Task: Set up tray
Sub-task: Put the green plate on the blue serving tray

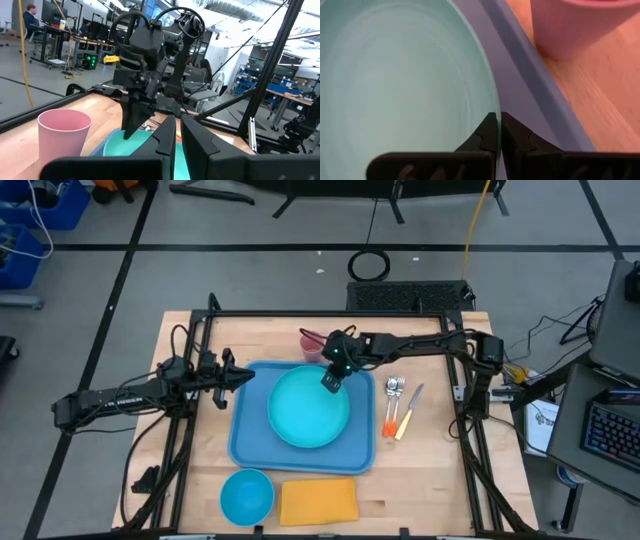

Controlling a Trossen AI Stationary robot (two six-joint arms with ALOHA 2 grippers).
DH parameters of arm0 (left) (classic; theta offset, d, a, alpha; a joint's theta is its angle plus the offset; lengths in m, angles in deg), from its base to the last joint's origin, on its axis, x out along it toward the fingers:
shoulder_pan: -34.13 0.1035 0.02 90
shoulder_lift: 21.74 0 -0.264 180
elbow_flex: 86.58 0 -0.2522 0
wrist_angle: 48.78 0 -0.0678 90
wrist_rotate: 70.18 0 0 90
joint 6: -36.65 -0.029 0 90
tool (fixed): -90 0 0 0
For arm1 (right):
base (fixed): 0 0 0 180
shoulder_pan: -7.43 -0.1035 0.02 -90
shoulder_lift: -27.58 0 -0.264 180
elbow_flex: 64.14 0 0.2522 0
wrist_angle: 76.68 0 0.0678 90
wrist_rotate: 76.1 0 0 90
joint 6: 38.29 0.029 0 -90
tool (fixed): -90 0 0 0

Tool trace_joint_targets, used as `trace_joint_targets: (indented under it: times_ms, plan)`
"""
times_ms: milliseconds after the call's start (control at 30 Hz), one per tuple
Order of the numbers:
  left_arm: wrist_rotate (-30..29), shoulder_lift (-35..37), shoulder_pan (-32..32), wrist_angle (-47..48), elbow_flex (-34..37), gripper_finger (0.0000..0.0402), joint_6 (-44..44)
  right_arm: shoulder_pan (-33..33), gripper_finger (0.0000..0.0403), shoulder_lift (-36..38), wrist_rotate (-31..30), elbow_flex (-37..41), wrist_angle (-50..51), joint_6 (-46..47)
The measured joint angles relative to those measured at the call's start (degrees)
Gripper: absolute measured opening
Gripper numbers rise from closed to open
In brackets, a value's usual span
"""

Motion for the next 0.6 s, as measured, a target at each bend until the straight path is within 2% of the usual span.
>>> trace_joint_targets:
  times_ms: [367, 600]
  plan:
    - [0.04, 0.00, -0.02, 0.17, 0.00, 0.0031, 0.00, 0.22, 0.0000, -5.63, 3.34, -0.03, -1.55, 0.19]
    - [0.07, 0.01, 0.00, 0.38, 0.00, 0.0031, 0.02, 0.35, 0.0000, -5.92, 3.33, -0.07, -1.75, 0.04]
